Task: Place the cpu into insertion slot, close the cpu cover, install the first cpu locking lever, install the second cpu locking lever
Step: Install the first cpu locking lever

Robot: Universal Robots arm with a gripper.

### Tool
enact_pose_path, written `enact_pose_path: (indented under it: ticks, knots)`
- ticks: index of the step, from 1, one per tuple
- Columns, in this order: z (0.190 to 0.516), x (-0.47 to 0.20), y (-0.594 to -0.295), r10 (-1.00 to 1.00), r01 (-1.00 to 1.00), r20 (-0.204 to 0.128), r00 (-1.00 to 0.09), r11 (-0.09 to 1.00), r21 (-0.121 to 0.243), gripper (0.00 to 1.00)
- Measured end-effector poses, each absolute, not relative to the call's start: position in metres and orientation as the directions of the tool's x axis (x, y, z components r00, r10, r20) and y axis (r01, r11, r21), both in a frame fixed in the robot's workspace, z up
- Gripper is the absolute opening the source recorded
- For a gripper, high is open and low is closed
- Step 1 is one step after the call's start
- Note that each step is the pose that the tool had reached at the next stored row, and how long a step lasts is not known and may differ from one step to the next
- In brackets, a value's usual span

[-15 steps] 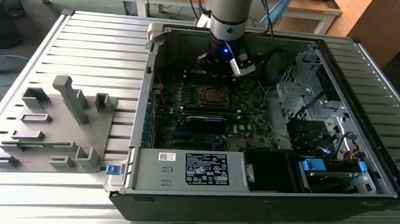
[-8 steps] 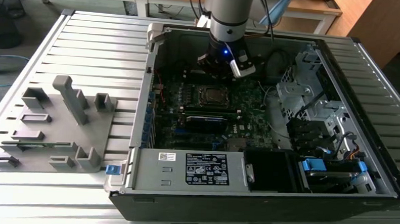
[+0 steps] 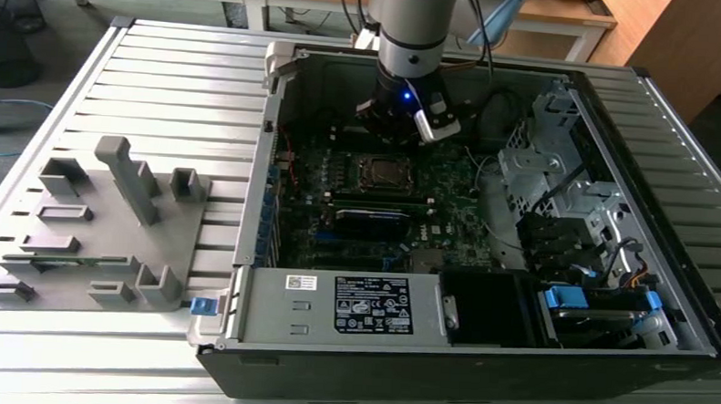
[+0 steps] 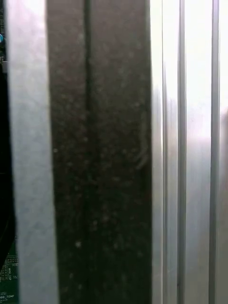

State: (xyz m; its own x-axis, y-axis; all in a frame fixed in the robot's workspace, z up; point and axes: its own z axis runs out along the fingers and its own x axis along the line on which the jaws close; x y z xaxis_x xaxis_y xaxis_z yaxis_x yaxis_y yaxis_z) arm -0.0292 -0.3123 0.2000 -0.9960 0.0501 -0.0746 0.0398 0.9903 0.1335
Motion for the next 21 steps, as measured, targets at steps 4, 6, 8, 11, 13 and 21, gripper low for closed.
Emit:
enact_pose_path:
  ticks: [4,6,8,11,13,21]
  knots:
    - [0.1983,-0.0293,-0.3123,0.050,0.040,-0.078,-0.996,0.990,0.133,0.11]
    - [0.1976,-0.0293,-0.3124,0.050,0.039,-0.080,-0.996,0.990,0.133,0.11]
    - [0.1975,-0.0293,-0.3124,0.050,0.039,-0.081,-0.995,0.990,0.132,0.11]
    - [0.1974,-0.0293,-0.3116,0.050,0.039,-0.081,-0.995,0.990,0.133,0.11]
    - [0.1974,-0.0293,-0.3103,0.050,0.039,-0.081,-0.995,0.990,0.133,0.11]
    - [0.1985,-0.0293,-0.3056,0.051,0.040,-0.081,-0.995,0.990,0.133,0.11]
